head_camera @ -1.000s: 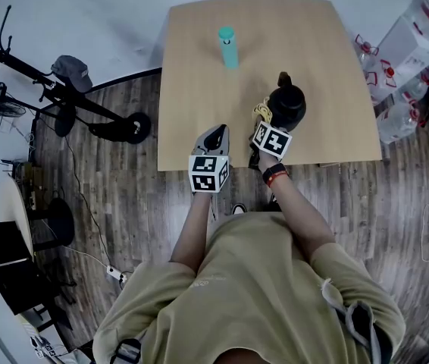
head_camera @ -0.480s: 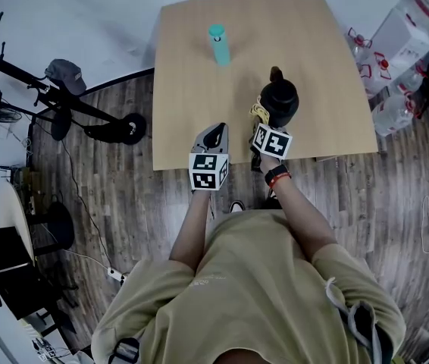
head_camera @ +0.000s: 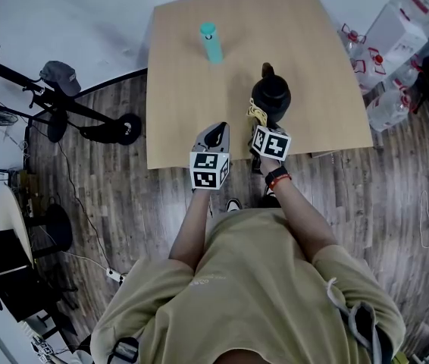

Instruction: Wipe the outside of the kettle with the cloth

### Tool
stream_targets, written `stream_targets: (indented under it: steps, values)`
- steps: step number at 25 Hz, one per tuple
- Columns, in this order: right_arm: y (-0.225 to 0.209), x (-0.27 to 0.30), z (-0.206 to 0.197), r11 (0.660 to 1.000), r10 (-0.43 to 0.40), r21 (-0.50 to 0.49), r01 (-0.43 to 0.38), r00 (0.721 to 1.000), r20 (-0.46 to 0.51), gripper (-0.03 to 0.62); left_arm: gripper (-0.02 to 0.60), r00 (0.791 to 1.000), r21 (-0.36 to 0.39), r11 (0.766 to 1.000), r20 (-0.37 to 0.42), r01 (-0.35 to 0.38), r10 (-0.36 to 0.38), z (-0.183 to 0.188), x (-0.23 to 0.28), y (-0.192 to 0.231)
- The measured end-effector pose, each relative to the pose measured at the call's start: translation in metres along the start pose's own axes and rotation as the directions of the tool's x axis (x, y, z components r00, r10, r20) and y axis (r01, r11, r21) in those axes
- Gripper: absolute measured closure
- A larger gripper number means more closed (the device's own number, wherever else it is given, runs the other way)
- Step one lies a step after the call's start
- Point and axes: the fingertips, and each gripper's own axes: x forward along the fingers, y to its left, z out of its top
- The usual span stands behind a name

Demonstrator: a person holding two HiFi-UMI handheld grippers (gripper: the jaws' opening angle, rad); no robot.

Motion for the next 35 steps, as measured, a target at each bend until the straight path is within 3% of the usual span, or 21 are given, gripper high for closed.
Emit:
stream_targets:
  steps: [19,35]
  values:
    - [-0.033,-0.024,0.000,0.999,0.040,-0.025,-0.040,0.999,-0.003,0.453,0.558,0.999,0.000,0.999,-0.008,0.045,-0.045,-0.003,0.018,-0.047]
    - [-0.090,-0.039,0.021,1.000,-0.016,-0.014,0.017,1.000,0.026,0.453,0.558,0.994,0.011,0.994,-0.028,0.108,-0.107,-0.004,0.050,-0.095]
